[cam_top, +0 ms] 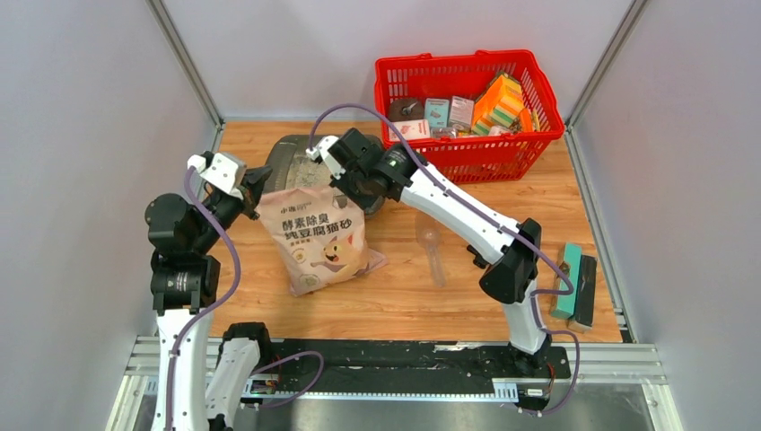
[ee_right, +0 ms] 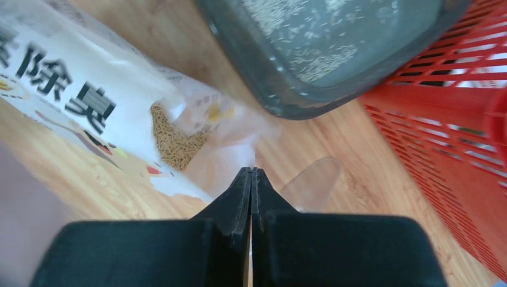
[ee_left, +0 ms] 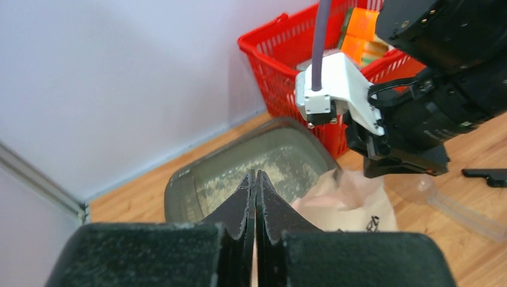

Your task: Fill the litter box with clean litter

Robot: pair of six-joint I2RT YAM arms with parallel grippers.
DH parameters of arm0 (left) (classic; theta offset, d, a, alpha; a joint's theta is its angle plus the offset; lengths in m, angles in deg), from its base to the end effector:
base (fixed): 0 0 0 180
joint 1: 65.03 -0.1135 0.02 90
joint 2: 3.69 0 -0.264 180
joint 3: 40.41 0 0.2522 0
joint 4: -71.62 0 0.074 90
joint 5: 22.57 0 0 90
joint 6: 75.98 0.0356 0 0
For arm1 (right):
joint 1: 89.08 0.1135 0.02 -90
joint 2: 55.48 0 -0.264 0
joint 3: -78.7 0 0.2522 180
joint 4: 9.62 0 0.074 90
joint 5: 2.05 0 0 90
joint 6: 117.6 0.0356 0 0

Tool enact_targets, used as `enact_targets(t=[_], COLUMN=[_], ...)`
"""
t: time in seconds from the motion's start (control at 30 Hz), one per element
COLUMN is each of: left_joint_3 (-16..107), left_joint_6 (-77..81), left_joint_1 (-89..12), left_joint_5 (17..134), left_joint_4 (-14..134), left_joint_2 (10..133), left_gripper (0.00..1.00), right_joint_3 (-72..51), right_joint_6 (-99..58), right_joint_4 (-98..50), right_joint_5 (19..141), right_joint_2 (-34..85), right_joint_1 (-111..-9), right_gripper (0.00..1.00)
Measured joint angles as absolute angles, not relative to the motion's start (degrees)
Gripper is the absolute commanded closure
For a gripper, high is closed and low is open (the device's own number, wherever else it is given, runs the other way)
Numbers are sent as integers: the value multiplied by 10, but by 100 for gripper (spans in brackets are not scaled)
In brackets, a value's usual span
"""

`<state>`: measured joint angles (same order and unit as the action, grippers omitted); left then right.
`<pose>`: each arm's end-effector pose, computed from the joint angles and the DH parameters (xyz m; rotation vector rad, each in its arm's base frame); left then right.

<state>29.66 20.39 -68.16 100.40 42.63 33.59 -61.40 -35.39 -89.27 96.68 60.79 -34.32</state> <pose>0.1265 -0.0125 0.4169 0.4999 1.4381 -0.2997 0.2519 0.3472 0.3618 -1.2641 2.1956 0.1330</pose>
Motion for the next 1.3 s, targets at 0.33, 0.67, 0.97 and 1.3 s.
enact_targets(t=[0.33, 0.67, 0.97, 1.3], left_joint_3=[316, 393, 384, 385], left_joint_6=[174, 215, 260, 451], left_joint_1=[-680, -691, -741, -742], left_joint_5=[1066, 943, 950, 1137], left_joint_4=[430, 246, 187, 98], left_joint_2=[340, 378, 468, 600], left_gripper=[36, 25, 23, 61], right_joint_3=[-583, -614, -652, -652], right_joint_6=[-367, -349, -333, -303], right_joint_4=[-862, -864, -855, -866], right_joint_5=[994, 967, 901, 766], right_joint_2=[569, 568, 569, 570], right_joint_1=[-378, -392, -406, -452], right_gripper=[100, 6, 1, 0])
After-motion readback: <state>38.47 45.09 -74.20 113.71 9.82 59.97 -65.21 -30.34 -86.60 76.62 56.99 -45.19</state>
